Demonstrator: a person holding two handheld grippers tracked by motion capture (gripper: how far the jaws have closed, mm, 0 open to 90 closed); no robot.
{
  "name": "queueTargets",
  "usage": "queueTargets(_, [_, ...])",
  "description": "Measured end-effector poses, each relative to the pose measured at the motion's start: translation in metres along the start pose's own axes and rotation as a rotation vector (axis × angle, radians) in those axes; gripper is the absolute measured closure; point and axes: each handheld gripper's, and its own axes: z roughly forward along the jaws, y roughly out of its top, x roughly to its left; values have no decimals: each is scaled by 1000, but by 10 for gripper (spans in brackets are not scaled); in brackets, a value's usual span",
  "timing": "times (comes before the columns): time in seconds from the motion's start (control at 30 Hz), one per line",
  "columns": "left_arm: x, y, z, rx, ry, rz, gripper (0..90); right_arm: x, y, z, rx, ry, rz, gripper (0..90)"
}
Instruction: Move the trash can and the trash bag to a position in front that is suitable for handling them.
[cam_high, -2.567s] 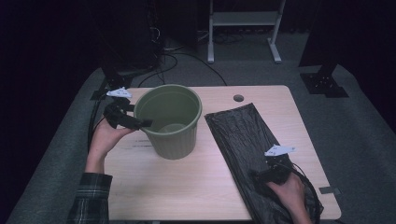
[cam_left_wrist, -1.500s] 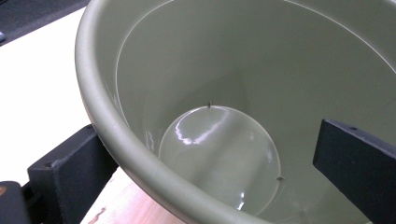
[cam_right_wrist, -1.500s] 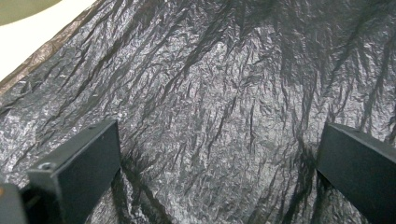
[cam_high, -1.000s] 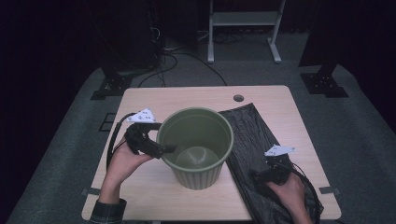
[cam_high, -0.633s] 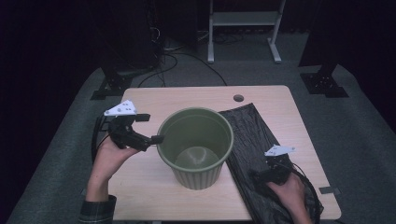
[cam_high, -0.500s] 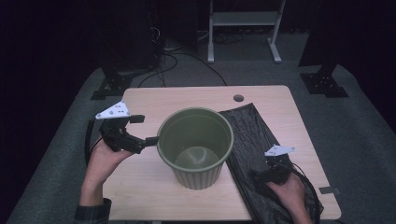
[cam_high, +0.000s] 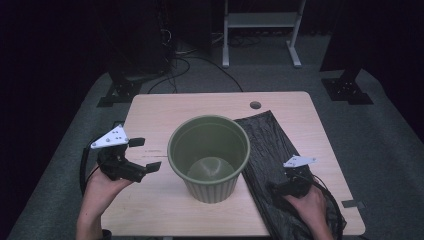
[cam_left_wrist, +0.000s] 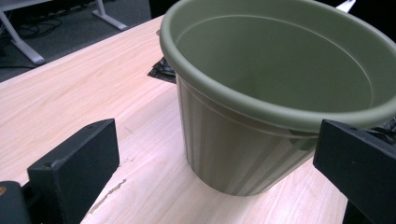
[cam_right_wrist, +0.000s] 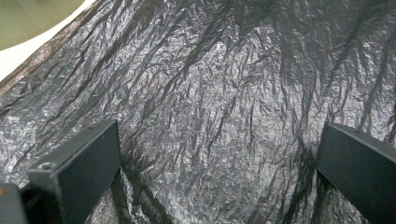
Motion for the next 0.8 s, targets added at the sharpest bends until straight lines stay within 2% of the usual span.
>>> queueTargets(0.3, [-4,-17,9,16,16,18,0,0,0,0,0,0,0,0])
queueTargets(0.5, [-8,-37,20,11,13,25,0,0,0,0,0,0,0,0])
queueTargets(0.8, [-9,-70,37,51,11,14,0,0,0,0,0,0,0,0])
